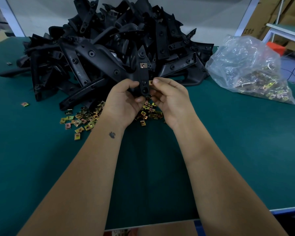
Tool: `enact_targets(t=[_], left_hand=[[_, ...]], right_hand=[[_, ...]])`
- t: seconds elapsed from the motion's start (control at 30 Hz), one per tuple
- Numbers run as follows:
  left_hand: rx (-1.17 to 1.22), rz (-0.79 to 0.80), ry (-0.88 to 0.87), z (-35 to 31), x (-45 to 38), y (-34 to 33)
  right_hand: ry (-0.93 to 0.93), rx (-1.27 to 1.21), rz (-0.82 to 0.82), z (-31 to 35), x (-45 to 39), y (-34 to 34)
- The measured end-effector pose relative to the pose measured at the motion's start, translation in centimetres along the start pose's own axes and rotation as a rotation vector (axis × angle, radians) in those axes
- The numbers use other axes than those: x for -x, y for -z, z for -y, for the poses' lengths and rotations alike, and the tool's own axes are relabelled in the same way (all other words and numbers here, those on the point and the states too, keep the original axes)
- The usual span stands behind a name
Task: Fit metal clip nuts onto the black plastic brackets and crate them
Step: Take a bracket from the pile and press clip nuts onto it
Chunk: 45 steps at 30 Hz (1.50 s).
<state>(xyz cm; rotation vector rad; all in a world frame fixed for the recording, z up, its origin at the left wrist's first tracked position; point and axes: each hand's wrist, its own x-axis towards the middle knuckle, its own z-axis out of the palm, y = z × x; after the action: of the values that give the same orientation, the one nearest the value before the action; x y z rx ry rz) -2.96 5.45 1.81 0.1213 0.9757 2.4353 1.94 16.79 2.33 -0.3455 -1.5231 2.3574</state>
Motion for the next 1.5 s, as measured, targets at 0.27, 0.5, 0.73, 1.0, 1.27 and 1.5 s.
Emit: enact_targets(t=[0.27, 0.5, 0.73, 1.0, 1.27, 1.5], left_hand=[[0.002, 0.022, 0.01, 0.0, 0.2, -0.1], [0.003, -0.015, -0.006, 0.0, 0.1, -0.1], [-0.033, 0.009, -0.013, 0.1, 0.1, -0.1], [-0.046, -0.007, -0.087, 0.4, -0.3, 0.3], [-0.151, 0.044, -0.159, 0.9, 0.0, 0.1], [-0.149, 0.051, -0.178, 1.2, -0.2, -0.1]], right_hand=[[-0.001, -0.021, 0.003, -0.1, 0.0, -0.2], [0.011, -0.018, 0.024, 0.0, 0.1, -0.3], [0.009, 0.005, -0.003, -0.1, 0.1, -0.4], [0.074, 0.074, -0.063, -0.3, -0.2, -0.3], [0.115, 0.122, -0.094, -0.7, -0.3, -0.2], [0.102, 0.087, -0.109, -0.9, -0.1, -0.4]])
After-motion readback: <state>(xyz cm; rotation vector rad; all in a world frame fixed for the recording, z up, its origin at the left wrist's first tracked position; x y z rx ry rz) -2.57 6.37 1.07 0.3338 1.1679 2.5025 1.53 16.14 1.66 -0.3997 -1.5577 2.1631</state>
